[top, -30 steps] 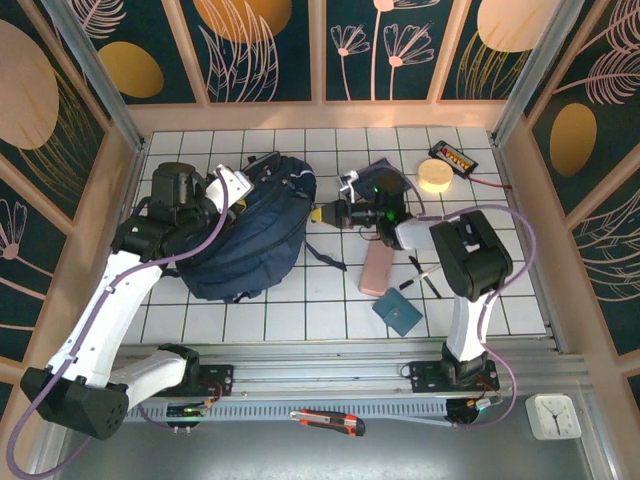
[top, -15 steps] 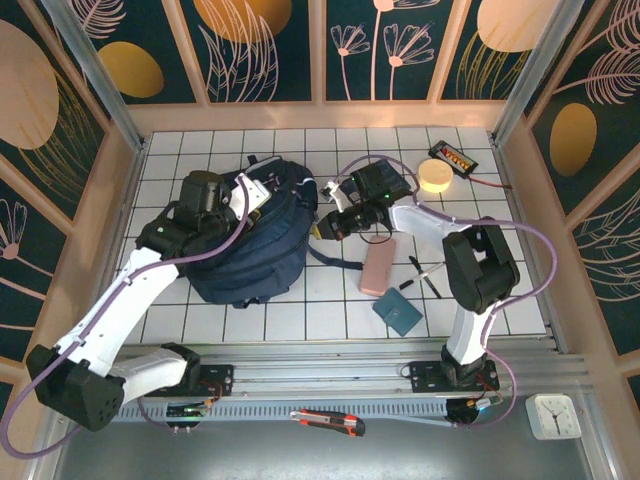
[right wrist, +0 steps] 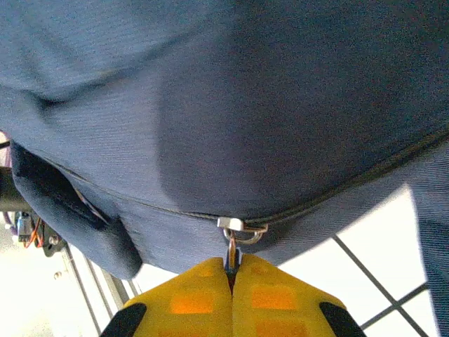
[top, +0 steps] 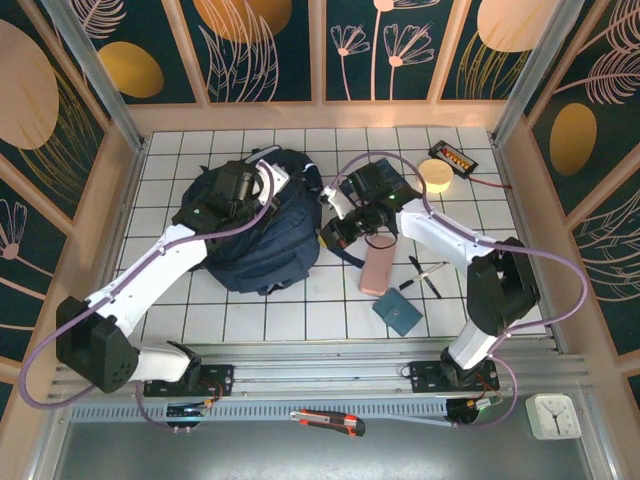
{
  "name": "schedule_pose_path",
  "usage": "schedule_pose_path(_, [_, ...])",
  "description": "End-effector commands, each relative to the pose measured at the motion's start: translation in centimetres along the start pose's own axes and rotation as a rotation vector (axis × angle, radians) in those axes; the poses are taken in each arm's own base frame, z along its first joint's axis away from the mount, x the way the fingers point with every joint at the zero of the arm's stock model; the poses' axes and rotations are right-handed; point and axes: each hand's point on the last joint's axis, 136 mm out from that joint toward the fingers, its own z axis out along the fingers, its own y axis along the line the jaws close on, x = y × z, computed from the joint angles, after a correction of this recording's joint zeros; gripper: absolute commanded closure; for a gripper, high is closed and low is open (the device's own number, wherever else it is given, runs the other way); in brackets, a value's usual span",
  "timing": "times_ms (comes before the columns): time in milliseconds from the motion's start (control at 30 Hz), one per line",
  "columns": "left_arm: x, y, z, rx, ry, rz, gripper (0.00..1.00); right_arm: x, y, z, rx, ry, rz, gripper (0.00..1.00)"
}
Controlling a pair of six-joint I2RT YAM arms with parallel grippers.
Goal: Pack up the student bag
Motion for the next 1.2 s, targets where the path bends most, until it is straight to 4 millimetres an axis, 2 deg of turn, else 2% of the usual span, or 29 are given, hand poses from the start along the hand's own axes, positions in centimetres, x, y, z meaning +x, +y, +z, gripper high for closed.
schedule_pose_path(0, [-5.8, 2.0, -0.1, -0.090, -0.148, -0.169, 1.00, -1.0, 1.3, -0.7, 0.106, -0.087, 0.045, 1.00])
schedule_pose_path(167, [-6.9, 0.9, 2.9, -0.074, -0.078, -0.224, 1.00, -2.0, 1.1, -1.7, 0.300, -0.223, 0.087, 1.00])
schedule_pose_path(233, [-7.4, 0.1, 4.0, -0.068, -0.059, -0.237, 1.00, -2.0, 1.9, -1.3, 0.347, -0.233, 0.055, 1.00])
schedule_pose_path(267, [-7.8, -0.1, 4.2, -0.071, -0.057, -0.250, 1.00, -2.1, 2.6, -0.9, 0.359, -0.233, 0.030, 1.00])
schedule_pose_path(333, [-7.7, -0.8, 6.2, -0.070, -0.014, -0.257, 1.00, -2.3, 3.7, 0.1, 0.382, -0.225, -0.019, 1.00])
schedule_pose_path(467, [-8.5, -1.6, 8.0, -0.048, 0.001, -0.290, 1.00, -1.6, 6.8, 4.0, 0.357, -0.144, -0.139, 1.00])
schedule_pose_path(667, [-9.7, -2.6, 8.0, 0.013, -0.024, -0.315, 1.00, -1.2, 10.7, 9.2, 0.297, -0.089, -0.297, 1.00])
schedule_pose_path(867, [-10.7, -3.3, 7.0, 0.074, -0.048, -0.343, 1.00, -2.5, 10.7, 11.9, 0.281, -0.086, -0.391, 1.00])
schedule_pose_path(1000, [-11.7, -2.6, 6.1, 0.047, -0.056, -0.359, 1.00, -3.3, 10.0, 12.1, 0.335, -0.104, -0.391, 1.00])
schedule_pose_path(1167, [-12.8, 0.1, 4.9, -0.096, -0.049, -0.394, 1.00, -1.8, 7.7, 9.7, 0.419, -0.121, -0.278, 1.00])
